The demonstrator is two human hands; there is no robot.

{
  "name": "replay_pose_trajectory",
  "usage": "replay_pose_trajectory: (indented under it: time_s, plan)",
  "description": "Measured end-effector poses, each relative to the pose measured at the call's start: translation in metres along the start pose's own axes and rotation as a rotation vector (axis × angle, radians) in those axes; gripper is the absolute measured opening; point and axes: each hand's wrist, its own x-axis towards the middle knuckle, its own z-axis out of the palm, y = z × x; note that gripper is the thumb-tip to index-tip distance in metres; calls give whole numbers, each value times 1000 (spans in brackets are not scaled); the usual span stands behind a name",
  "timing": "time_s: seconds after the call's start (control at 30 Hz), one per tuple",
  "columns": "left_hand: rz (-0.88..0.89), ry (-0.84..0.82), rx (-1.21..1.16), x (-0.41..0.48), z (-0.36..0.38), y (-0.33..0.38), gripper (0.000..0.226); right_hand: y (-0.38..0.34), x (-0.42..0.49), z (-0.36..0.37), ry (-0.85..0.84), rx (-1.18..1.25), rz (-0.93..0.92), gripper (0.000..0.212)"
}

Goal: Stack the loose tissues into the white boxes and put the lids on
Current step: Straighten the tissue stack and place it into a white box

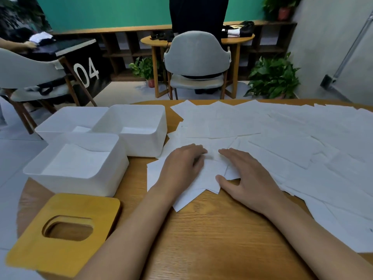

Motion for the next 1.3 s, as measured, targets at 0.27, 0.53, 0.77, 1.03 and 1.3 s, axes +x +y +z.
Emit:
replay_pose_trajectory:
  time_s: [0.27, 0.53, 0.77, 1.03, 1.3]
  plan:
    - [79, 57, -402, -11, -26, 27, 15, 8, 10, -4, 159, 185, -124, 50]
    - [-108, 228, -608, -8, -27, 18, 11, 2, 5, -21, 235, 643, 25, 8]
    - [-275, 212, -741, -4, -29, 12, 6, -1, 4, -30, 254, 914, 6, 61]
    - [-116, 102, -357, -8, -19, 11, 37, 15, 10, -29, 259, 639, 114, 29]
    - [64, -219, -60, -16, -19, 12, 53, 29, 10, -30, 322, 638, 166, 34]
